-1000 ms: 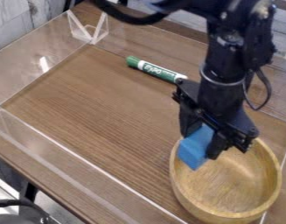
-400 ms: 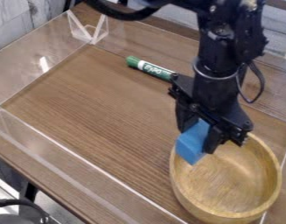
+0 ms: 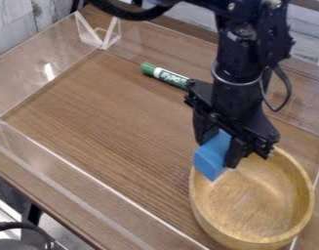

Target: Remove the blue block from inside the brown bowl and put it on the table

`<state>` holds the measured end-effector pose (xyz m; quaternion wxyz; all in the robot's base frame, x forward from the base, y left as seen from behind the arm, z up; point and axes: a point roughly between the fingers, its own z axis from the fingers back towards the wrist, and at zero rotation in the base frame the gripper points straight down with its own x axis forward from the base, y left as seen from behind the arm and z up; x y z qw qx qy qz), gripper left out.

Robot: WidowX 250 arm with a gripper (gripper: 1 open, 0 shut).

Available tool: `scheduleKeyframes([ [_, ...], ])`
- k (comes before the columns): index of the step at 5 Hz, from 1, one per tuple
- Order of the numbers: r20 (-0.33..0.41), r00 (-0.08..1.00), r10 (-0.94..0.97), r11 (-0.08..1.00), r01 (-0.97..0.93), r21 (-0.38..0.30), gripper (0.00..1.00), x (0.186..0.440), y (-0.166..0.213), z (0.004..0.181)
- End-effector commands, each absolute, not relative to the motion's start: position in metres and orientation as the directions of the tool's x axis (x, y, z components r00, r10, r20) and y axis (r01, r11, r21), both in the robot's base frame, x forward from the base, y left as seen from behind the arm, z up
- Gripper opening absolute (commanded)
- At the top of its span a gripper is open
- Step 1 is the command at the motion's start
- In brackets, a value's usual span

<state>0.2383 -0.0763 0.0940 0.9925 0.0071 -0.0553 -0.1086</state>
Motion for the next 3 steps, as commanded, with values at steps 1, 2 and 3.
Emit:
scheduleKeyframes([
  [1, 0.167, 0.966, -0.199, 0.980, 0.197, 0.026, 0.00, 0.2427, -0.0731, 0.1082],
  [2, 0.170, 0.966, -0.193, 0.981, 0.191, 0.029, 0.00, 0.2422, -0.0730, 0.1094],
  [3, 0.174, 0.966, -0.189, 0.982, 0.187, 0.030, 0.00, 0.2415, -0.0735, 0.1113],
])
